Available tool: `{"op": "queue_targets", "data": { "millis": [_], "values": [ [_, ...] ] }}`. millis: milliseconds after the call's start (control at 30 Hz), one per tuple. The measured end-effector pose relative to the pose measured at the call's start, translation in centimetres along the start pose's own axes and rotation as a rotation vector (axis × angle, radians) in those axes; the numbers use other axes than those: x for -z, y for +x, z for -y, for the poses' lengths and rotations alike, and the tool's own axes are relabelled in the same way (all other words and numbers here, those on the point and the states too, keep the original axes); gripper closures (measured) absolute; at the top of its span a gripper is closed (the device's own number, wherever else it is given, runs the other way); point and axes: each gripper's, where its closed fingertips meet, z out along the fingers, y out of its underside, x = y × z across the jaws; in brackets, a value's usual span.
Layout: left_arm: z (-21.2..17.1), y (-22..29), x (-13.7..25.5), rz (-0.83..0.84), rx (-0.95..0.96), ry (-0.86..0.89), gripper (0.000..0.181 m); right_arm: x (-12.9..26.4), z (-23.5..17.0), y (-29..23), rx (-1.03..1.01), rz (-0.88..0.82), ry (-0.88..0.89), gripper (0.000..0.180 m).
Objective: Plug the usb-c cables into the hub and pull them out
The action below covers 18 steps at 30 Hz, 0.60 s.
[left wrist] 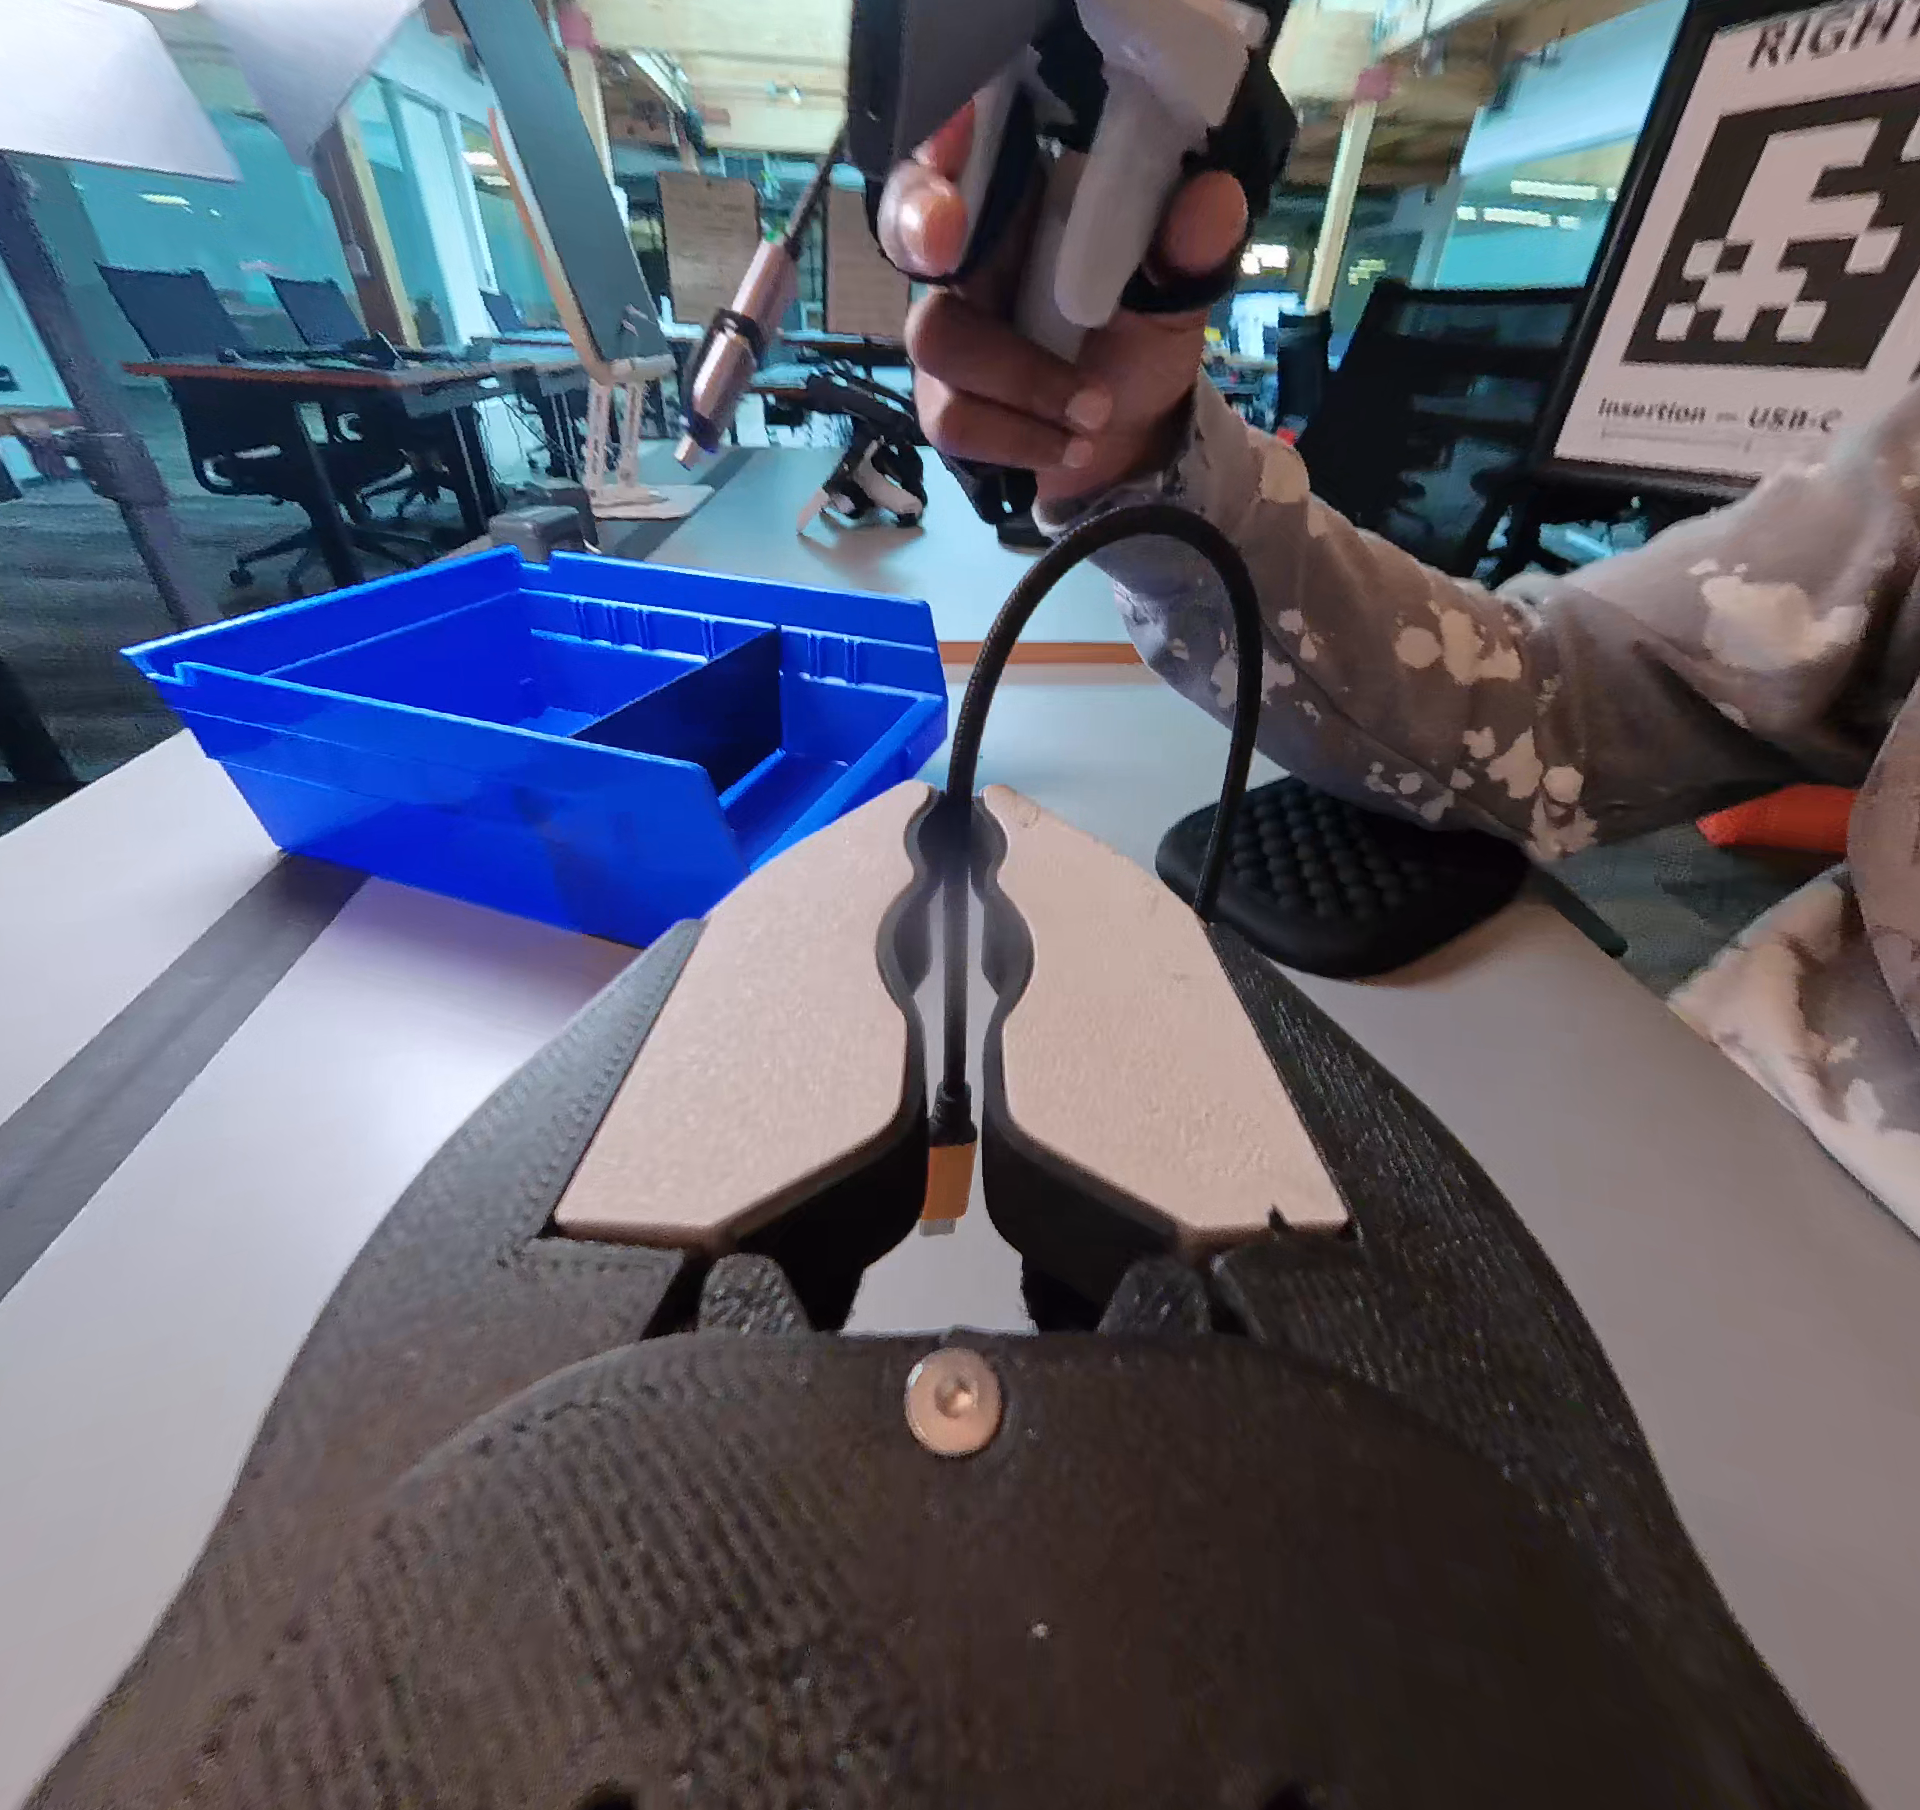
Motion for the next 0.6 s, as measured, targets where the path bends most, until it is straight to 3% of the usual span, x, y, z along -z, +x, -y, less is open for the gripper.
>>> {"op": "queue_targets", "data": {
  "millis": [133,433,600],
  "values": [
    [-1.3,-1.0,-0.4,0.059,-0.011,-0.039,0.177,-0.3,-0.4,-0.1,0.001,0.003,-0.015,0.169],
    [-6.9,-0.6,-0.4,0.051,-0.025,-0.481,0.176,-0.5,-0.9,0.0,-0.002,0.001,-0.030,0.170],
    [-10.1,-2.8,3.0,0.255,0.278,-0.815,0.176,-0.4,-1.0,0.2,-0.013,-0.003,-0.026,0.170]
  ]
}}
